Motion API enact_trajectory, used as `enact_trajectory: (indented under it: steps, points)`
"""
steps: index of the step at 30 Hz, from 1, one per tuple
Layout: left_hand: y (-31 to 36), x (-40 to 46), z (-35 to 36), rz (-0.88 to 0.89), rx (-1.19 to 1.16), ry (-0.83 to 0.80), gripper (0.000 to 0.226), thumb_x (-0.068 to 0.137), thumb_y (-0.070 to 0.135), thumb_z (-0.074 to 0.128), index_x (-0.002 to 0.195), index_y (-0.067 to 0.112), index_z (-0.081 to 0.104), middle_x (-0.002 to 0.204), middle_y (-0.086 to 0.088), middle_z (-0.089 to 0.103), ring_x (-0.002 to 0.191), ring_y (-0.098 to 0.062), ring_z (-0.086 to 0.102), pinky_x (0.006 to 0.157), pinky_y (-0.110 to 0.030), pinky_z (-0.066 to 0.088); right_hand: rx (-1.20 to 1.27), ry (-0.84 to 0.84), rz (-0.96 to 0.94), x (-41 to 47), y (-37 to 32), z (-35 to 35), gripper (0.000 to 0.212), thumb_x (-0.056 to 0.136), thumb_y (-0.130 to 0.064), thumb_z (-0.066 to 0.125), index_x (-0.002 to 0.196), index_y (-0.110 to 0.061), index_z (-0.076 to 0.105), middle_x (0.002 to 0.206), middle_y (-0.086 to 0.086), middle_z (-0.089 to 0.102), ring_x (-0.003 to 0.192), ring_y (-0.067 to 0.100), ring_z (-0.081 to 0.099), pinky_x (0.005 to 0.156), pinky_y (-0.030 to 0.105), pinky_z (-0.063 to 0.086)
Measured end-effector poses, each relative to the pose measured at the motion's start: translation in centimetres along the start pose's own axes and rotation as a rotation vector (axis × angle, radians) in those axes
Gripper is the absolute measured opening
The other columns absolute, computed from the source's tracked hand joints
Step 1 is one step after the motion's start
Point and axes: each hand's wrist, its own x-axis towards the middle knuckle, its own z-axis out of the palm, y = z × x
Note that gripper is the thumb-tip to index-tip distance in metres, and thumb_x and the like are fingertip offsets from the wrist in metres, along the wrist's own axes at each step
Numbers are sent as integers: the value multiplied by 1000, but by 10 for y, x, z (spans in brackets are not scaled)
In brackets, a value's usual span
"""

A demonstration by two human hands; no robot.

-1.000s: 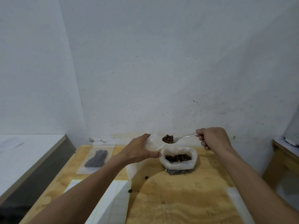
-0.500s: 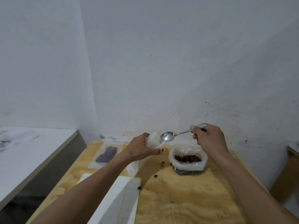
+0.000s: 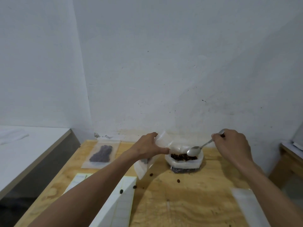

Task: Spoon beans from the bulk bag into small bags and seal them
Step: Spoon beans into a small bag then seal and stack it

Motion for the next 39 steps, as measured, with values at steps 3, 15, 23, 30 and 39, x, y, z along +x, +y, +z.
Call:
enact_trajectory:
  steps: [3,15,23,30,39]
  points:
    - [9,5,13,2,24,-73,48,75,56,81,99,27,52,89,14,55,79,-4,53,60,-23,38,-138,15,-31,-8,11,9,30,98,-29,55,80,-11,69,69,5,66,65,25,61,59,32,49]
    - [26,2,12,-43,-344,-155,39,82,43,81,108,30,55,97,22,56,88,4,54,69,-15,40,412,-167,480,-20,27,54,28,86,-15,67,62,0,70,55,11,62,52,28,56,55,32,42]
    - [6,-2,-1,53,5,2,79,78,53,81,140,16,49,125,2,59,104,-13,54,78,-23,40,509,-131,497,-1,19,24,23,88,-14,67,69,-1,72,59,7,62,53,23,53,53,32,42]
    - [-7,-6,2,65,17,-37,102,76,50,84,157,18,32,156,-1,45,139,-20,45,99,-24,37,589,-121,450,15,-4,6,21,88,-16,67,79,1,74,58,3,61,48,19,50,48,29,40]
    - [-1,-8,8,77,42,-14,101,73,57,82,154,18,36,151,-1,50,132,-20,51,99,-32,47,408,-110,87,1,-51,15,31,93,-29,63,71,-8,70,61,-1,67,62,21,61,62,33,48]
